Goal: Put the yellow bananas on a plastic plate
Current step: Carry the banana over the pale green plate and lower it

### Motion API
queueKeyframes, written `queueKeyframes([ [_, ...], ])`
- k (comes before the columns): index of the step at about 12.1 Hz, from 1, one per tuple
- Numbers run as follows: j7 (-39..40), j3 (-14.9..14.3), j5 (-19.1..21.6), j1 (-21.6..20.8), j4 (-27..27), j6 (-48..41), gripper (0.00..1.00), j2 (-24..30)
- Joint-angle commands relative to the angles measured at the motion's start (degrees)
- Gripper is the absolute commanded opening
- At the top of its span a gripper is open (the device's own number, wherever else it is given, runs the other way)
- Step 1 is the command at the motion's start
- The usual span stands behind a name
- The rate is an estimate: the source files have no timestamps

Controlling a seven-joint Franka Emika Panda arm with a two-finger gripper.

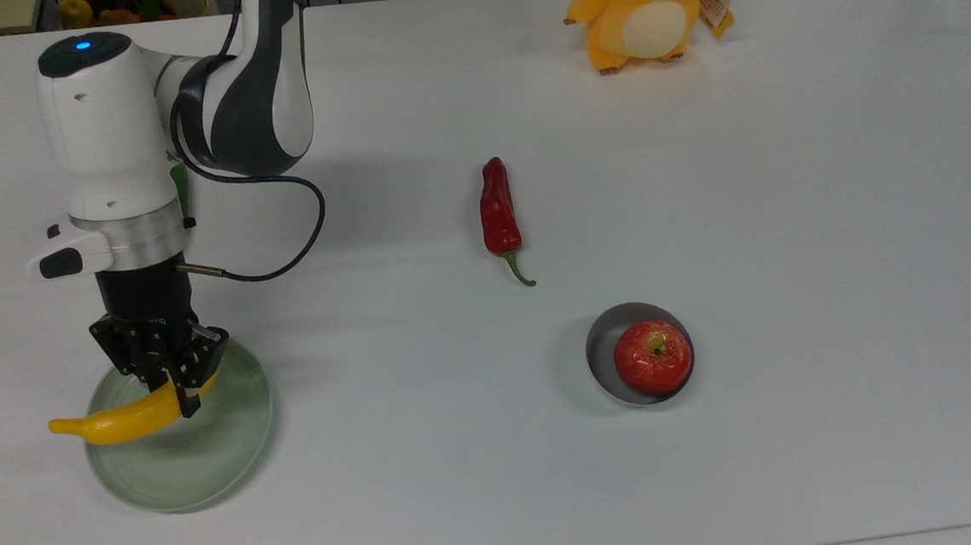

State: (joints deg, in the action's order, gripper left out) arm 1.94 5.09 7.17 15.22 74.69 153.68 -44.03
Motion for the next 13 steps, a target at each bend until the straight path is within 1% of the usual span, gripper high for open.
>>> queueKeyframes([
  [1,-3.8,2.6,0.9,0.7,-1.4,3.2,0.08,-3.3],
  [4,-3.2,2.6,0.7,0.9,-1.0,3.4,0.18,-4.0],
  [6,-3.2,2.6,0.7,0.9,-0.9,3.5,0.67,-4.2],
  [7,-3.2,2.6,0.7,0.9,-0.9,3.5,0.84,-4.2],
  [8,-3.2,2.6,0.7,1.0,-0.9,3.5,0.94,-4.1],
  [10,-3.3,2.6,0.8,1.5,-0.9,3.4,1.0,-3.6],
  [12,-3.3,2.6,0.7,1.7,1.8,3.0,1.0,0.1],
  [13,-3.4,2.6,0.6,1.8,3.3,2.6,1.0,2.9],
])
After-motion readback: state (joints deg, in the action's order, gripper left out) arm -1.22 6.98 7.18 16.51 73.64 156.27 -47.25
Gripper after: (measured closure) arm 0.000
